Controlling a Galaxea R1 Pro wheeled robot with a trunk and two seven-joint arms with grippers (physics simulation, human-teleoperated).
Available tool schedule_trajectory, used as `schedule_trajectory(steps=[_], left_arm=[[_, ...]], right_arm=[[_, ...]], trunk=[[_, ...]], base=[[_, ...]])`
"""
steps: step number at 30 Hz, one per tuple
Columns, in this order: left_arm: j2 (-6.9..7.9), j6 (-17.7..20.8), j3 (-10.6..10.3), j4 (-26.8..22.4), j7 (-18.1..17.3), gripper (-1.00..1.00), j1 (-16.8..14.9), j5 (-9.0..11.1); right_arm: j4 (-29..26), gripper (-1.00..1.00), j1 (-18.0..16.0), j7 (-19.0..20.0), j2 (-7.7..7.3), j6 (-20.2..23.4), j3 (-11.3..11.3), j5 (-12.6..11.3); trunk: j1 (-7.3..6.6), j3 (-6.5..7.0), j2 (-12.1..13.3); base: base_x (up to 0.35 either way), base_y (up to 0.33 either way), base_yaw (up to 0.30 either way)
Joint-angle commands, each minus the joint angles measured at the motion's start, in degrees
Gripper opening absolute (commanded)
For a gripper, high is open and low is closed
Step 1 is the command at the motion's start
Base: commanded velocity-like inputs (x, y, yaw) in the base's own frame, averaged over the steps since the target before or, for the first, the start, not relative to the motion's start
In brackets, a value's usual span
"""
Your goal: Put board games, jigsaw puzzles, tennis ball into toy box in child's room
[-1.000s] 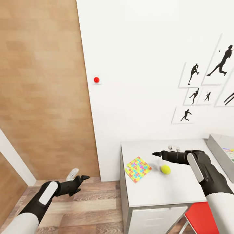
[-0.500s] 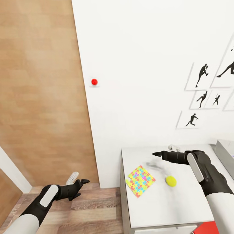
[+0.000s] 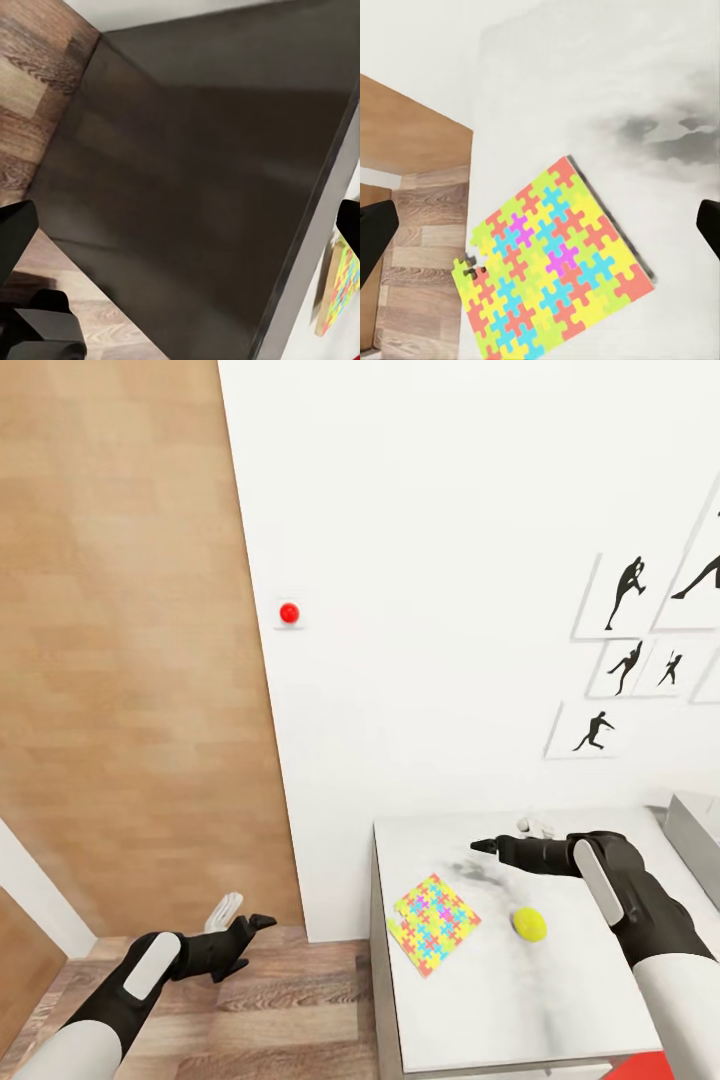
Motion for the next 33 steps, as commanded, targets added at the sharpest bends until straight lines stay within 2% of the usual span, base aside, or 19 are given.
schedule_trajectory(steps=[1, 6, 14, 22, 33], left_arm=[[-0.03, 0.34, 0.25, 0.0, -0.28, 1.0, -0.05, -0.28], [-0.21, 0.32, 0.17, 0.84, -0.28, 1.0, -0.06, -0.28], [-1.41, 0.3, 0.1, 3.91, -0.28, 1.0, -0.03, -0.28], [-2.46, 0.29, 0.08, 6.68, -0.28, 1.0, -0.02, -0.28], [-3.17, 0.29, 0.13, 8.52, -0.28, 1.0, -0.04, -0.28]], right_arm=[[0.01, 1.0, -0.06, 0.55, 0.01, 0.22, -0.11, 0.44], [3.02, 1.0, -0.06, 0.52, 0.05, -0.35, -0.05, 0.44], [8.63, 1.0, -0.06, 0.55, 0.08, -3.03, 0.76, 0.44], [11.49, 1.0, 0.17, 0.78, 0.1, -5.21, 4.97, 0.38], [12.44, 1.0, 0.76, 0.82, 0.16, -5.87, 6.99, 0.35]], trunk=[[0.04, -0.13, -0.13], [0.04, -0.13, -0.13], [0.04, -0.13, -0.13], [0.04, -0.13, -0.13], [0.04, -0.13, -0.13]], base=[[0.014, 0.0, 0.0], [0.009, 0.0, 0.0], [0.004, 0.0, 0.0], [0.001, 0.0, 0.0], [0.0, 0.0, 0.0]])
